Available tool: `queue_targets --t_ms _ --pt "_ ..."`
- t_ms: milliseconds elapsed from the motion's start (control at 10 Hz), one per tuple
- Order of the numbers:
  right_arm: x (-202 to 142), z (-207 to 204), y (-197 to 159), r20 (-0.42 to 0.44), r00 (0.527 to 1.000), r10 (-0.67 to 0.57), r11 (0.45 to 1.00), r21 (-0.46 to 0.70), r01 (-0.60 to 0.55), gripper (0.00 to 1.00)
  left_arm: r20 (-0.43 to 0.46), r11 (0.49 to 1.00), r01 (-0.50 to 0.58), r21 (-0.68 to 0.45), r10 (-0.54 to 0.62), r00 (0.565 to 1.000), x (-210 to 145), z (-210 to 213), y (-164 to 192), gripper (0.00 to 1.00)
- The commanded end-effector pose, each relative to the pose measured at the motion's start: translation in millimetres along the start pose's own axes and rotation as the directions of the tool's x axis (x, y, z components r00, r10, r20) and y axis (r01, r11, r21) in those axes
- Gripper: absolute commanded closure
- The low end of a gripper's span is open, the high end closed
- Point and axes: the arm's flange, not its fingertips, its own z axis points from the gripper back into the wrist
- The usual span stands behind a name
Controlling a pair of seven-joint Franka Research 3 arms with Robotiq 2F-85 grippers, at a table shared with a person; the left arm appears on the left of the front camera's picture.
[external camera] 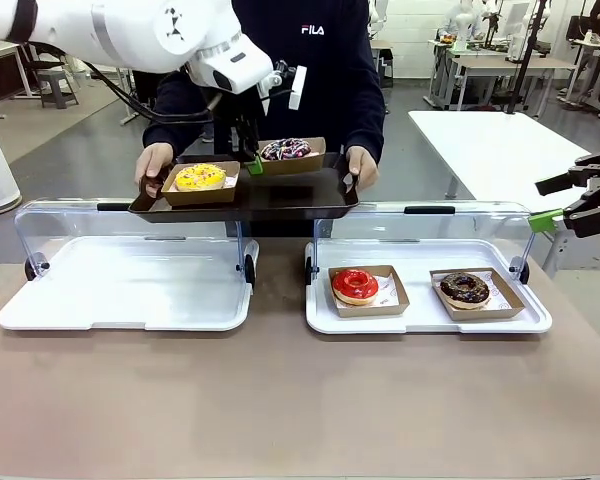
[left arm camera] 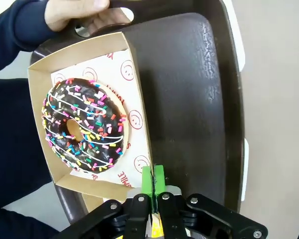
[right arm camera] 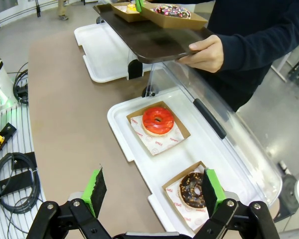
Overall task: Provide the desired donut to the person.
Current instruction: Place the picked Paper togo box onto the Handle tray extended by the person.
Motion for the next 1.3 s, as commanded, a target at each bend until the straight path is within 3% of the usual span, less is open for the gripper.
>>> queue_targets --t_ms 0,300,600,700,900,1000,1100,1200 --pt "0 -2 -2 0.027 1.000 -0.003 1.000 0.010 0.003 0.00 -0.026 0.999 -0.026 0.032 0.027 0.999 -6 -9 3 0.99" --pt "0 -2 -2 0.027 1.000 -0.003 1.000 0.010 0.003 0.00 -0.039 0.999 0.021 -0.027 -0.022 0.999 -6 -24 1 0.99" --pt "0 -2 -2 0.027 1.000 -0.003 1.000 0.010 0.003 0.00 -0.053 0.997 0.044 -0.060 -0.047 0.997 -4 -26 0 0.14" --pt "0 -2 -2 0.027 1.000 -0.003 1.000 0.010 0.003 0.00 -0.052 0.997 0.049 -0.061 -0.052 0.997 -5 -26 0 0.00" --pt "0 -2 -2 0.027 1.000 -0.003 1.000 0.010 0.003 0.00 -0.042 0.996 0.056 -0.067 -0.059 0.997 -6 -22 0 0.00" --pt "0 -2 -2 0.027 1.000 -0.003 1.000 0.010 0.003 0.00 -0.042 0.996 0.059 -0.073 -0.062 0.997 -6 -21 0 0.10" --pt "0 -2 -2 0.027 1.000 -0.003 1.000 0.010 0.003 0.00 -0.040 0.995 0.062 -0.080 -0.065 0.997 -6 -21 0 0.01" --pt "0 -2 -2 0.027 1.000 -0.003 1.000 0.010 0.003 0.00 -0.034 0.994 0.067 -0.084 -0.070 0.997 -6 -21 0 0.00"
